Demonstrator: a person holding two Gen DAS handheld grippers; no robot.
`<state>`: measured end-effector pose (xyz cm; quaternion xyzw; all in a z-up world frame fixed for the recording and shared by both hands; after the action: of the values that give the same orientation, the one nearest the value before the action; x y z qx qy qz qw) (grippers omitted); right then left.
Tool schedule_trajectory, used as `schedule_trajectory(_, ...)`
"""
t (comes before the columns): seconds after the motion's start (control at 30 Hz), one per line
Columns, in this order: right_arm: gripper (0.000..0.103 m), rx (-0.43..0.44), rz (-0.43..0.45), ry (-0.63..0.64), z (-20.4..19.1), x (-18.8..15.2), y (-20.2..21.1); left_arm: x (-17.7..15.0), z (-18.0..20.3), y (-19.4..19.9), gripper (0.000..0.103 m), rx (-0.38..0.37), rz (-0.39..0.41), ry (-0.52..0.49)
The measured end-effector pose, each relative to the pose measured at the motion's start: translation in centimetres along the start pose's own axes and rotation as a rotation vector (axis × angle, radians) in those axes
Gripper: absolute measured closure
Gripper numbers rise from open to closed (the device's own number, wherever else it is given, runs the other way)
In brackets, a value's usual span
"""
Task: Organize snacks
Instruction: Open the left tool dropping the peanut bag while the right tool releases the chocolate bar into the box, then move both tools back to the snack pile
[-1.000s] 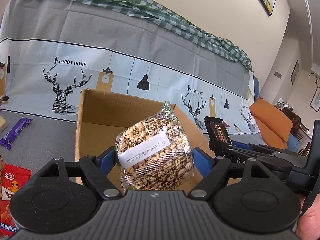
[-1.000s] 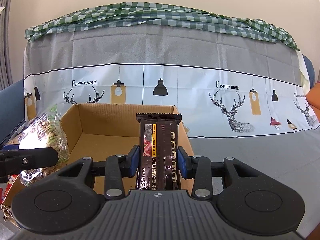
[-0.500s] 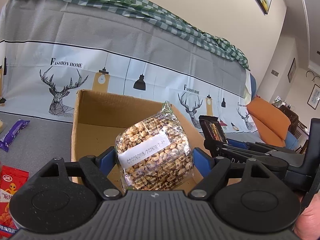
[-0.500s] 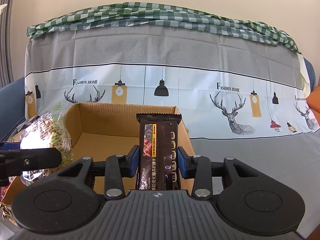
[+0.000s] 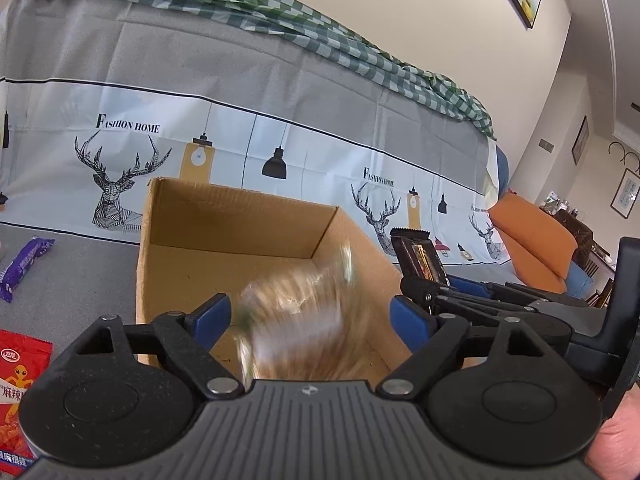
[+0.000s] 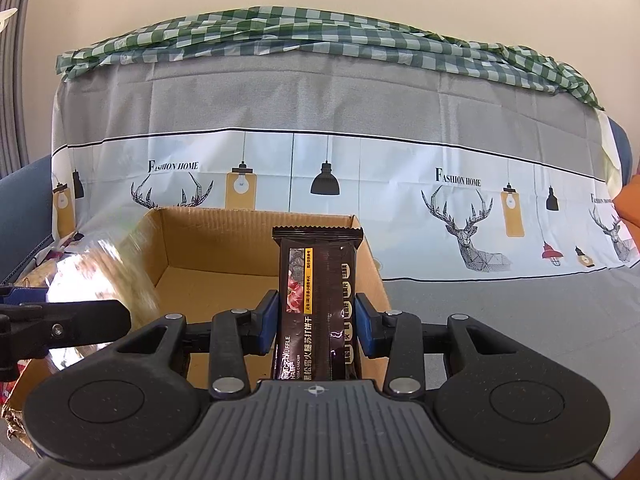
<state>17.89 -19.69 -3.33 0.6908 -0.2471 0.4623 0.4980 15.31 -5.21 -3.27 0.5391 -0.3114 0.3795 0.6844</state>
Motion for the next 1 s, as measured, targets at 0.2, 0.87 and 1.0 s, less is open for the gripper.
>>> schedule_trajectory(0.2, 0.049, -0.012, 0.013, 0.021, -0.1, 0.1, 0.2, 0.2, -0.3, -0.1, 0.011, -0.004, -0.008, 0.013)
schedule_trajectory(0.87, 0.029, -0.019, 0.057, 0.018, -3.7, 0.8, 0.8, 1.3, -5.0, 3.7, 0.052, -0.024, 0.004, 0.103)
schedule_trajectory(1.0, 0.029, -0.006, 0.074, -0.007, -5.3, 1.1, 1.1, 1.4, -7.5, 4.6, 0.064, -0.046, -0.044, 0.143)
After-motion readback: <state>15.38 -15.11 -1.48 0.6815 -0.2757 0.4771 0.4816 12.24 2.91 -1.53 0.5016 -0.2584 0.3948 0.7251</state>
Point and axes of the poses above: each gripper's, at about its wrist camera, not at the fingertips, and y roughly against the way its jaws point, z to its right, x to its top, the point moved 10 cm from there along -y, roughly the way its jaws point, and after that the axes turned 13 degrees about x, right-handed, at the moved point
